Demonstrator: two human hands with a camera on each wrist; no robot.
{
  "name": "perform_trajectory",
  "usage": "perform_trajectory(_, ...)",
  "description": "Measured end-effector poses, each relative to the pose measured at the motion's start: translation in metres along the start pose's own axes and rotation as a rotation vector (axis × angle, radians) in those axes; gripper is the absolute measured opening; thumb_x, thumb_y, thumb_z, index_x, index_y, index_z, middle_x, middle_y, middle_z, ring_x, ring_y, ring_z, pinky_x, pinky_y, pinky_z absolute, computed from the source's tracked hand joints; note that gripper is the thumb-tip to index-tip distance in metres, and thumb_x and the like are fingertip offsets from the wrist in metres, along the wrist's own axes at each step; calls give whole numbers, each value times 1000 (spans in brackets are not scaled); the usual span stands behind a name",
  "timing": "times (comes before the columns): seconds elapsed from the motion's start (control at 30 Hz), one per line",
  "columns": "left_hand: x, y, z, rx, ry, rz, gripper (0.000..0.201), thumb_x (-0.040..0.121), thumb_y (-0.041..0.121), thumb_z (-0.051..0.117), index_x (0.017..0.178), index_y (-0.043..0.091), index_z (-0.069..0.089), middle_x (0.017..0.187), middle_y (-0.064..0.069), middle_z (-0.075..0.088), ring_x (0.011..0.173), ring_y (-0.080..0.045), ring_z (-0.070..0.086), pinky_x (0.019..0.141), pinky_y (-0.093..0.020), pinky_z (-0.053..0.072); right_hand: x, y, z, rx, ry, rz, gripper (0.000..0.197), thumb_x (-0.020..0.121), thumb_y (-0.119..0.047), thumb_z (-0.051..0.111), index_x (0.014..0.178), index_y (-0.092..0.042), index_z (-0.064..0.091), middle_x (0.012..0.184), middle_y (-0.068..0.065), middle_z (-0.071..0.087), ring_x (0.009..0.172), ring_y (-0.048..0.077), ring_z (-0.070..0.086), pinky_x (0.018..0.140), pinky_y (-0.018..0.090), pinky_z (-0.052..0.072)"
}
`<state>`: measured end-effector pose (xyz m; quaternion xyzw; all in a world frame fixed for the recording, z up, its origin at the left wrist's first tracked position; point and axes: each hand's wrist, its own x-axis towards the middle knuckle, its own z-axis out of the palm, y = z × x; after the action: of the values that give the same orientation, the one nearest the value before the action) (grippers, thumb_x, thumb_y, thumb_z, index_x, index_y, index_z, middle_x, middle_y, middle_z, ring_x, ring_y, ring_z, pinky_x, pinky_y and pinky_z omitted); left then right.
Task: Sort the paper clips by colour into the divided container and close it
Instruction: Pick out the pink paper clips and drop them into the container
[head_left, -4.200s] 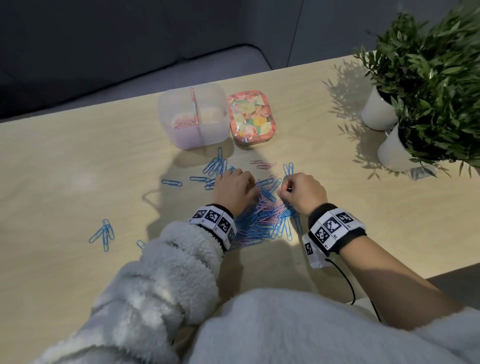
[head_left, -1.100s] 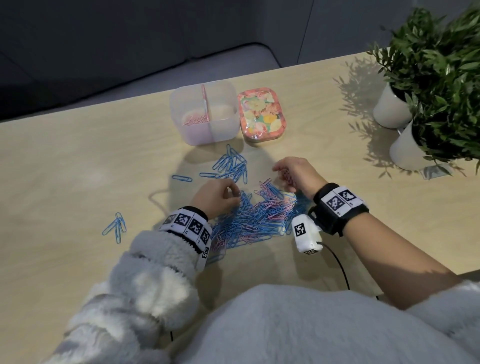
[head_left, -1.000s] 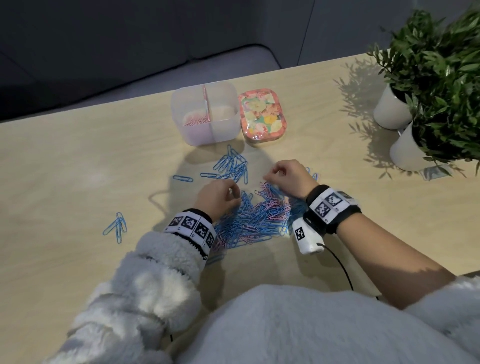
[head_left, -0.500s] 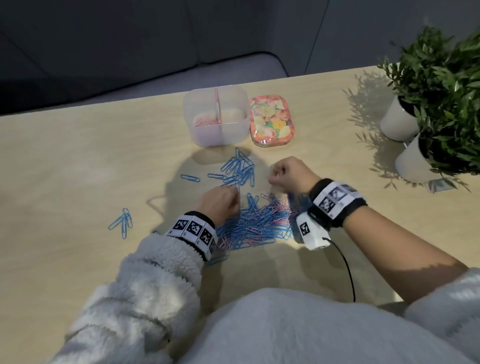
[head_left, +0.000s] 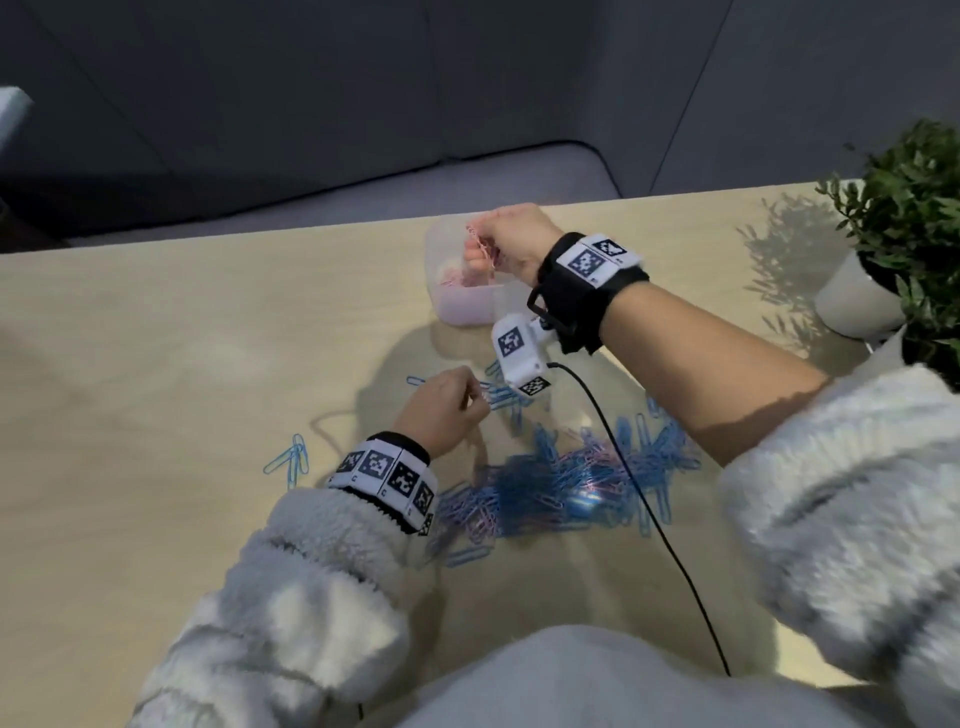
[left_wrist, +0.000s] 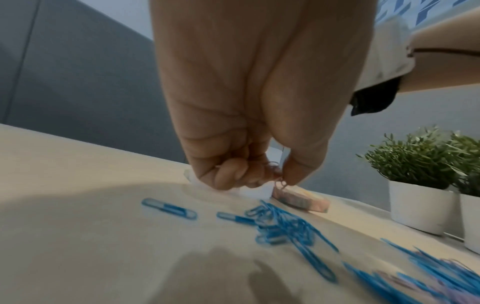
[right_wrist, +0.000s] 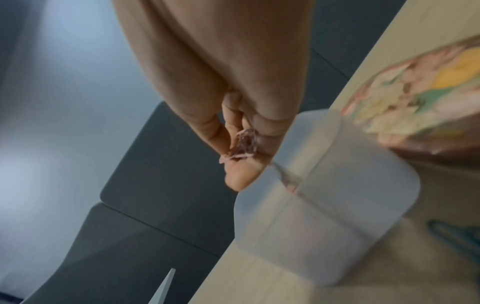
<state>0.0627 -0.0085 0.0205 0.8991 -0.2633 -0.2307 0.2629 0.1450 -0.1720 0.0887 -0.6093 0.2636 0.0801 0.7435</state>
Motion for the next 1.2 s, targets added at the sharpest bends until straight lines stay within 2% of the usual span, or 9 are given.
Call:
perform_trajectory(0.17,26,12,-40,116,152,-20,12,89,19,50,83,9,46,80,-4,49,75,-23,44,63,-30,32,7,0,11,-67,22,73,14,93,-6,37,84,-11,47,72,5,42,52,15,26,52,25,25)
perform_trajectory(0.27,53,24,-62,183,302,-10,20,86,19,47,93,2,55,90,-12,55,85,-27,51,75,-36,39,-2,-2,-2,11,0,22,22,92,-7,40,73,-17,45,68,2,41,50,12,26,52,25,17)
perform_trajectory(0.33,76,33,-70,219,355,-2,29,84,21,44,98,-2,56,100,-21,60,94,-34,56,80,-39,42,-18,-3,-18,43,26,-21,23,92,-11,46,71,-17,51,70,0,50,55,9,37,53,21,24)
perform_trajectory(0.53,126,41,-69,475,211,-82,24,85,9,49,102,-5,59,109,-26,61,101,-41,57,83,-43,48,-76,22,-100,41,221,-86,14,88,-11,52,92,-6,65,86,5,60,76,13,55,61,17,44)
perform_trajectory(0.77,125,31,-66,399,226,-57,32,90,5,43,119,-2,55,121,-28,58,112,-42,54,94,-44,43,-125,103,-199,-400,498,-80,19,89,5,46,91,1,64,69,0,56,48,2,54,46,8,43)
perform_trajectory(0.93,82,50,-41,315,534,274,25,84,7,43,96,5,65,102,-18,64,97,-35,53,87,-42,41,-141,148,-217,-698,539,27,16,82,-6,58,70,-12,67,79,7,69,74,21,61,72,22,48)
perform_trajectory(1.0,59,65,-12,325,413,395,22,88,7,46,95,9,67,100,-12,66,94,-29,55,84,-42,47,-142,156,-212,-774,569,47,15,80,-18,60,69,-10,67,77,12,70,79,27,64,75,29,49)
perform_trajectory(1.1,30,88,37,371,-18,463,24,90,15,51,110,16,63,120,-5,61,110,-24,50,96,-39,42,-139,159,-199,-852,628,105,32,75,-40,63,66,-10,66,70,10,67,76,30,62,67,28,43)
perform_trajectory(1.2,20,104,80,434,-228,516,32,90,22,49,120,16,58,129,-5,54,117,-28,46,96,-41,38,-134,160,-186,-952,611,121,29,72,-42,68,65,-14,62,81,11,70,82,29,64,68,28,43)
